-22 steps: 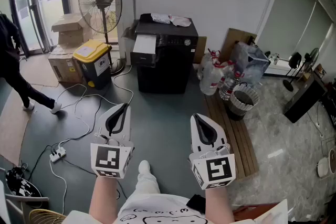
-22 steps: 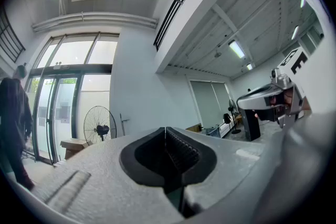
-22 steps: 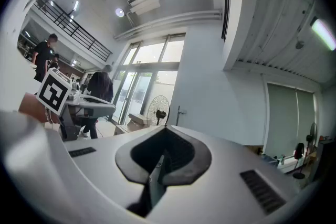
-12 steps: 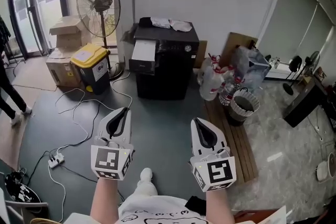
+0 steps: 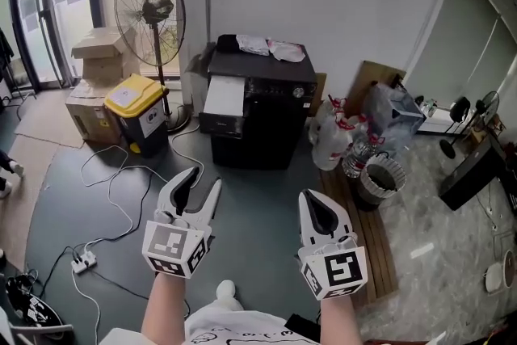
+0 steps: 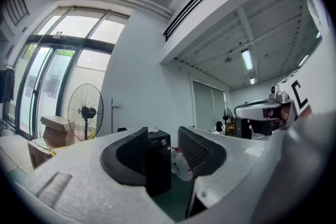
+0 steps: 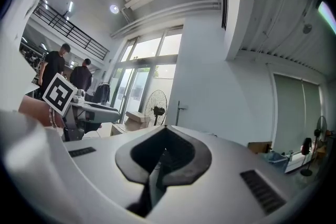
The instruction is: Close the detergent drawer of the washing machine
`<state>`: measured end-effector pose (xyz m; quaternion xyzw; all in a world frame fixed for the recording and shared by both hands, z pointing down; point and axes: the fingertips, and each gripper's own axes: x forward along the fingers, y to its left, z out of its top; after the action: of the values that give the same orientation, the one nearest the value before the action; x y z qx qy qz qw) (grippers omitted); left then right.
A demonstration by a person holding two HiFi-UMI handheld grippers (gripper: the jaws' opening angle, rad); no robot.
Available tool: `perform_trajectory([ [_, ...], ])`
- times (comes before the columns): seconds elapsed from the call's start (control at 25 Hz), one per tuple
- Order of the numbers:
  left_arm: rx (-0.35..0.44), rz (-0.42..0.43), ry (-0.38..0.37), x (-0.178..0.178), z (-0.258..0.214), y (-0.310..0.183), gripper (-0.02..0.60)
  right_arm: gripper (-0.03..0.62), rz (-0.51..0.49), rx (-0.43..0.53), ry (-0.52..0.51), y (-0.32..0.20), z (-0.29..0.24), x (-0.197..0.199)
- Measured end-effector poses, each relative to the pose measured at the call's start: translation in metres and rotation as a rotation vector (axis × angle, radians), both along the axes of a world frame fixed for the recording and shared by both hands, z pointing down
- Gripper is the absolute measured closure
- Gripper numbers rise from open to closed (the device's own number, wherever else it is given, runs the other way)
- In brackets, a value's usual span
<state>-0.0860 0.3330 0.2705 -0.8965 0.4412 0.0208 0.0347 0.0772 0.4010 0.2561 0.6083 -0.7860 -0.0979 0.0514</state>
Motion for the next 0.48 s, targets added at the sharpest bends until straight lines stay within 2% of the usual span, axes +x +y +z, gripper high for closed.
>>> perform_trajectory([
  [0.12,-0.021,0.014,-0.014,0.000,0.006,-0.040,0.376,0.600,0.003,-0.023,-0.009,-0.042,0.004,-0.002],
  [0.48,-0.080,0.023,-0.016,-0.023,0.027,-0.129,0.376,0.600,0.031,-0.079,-0.028,-0.133,0.021,-0.018],
])
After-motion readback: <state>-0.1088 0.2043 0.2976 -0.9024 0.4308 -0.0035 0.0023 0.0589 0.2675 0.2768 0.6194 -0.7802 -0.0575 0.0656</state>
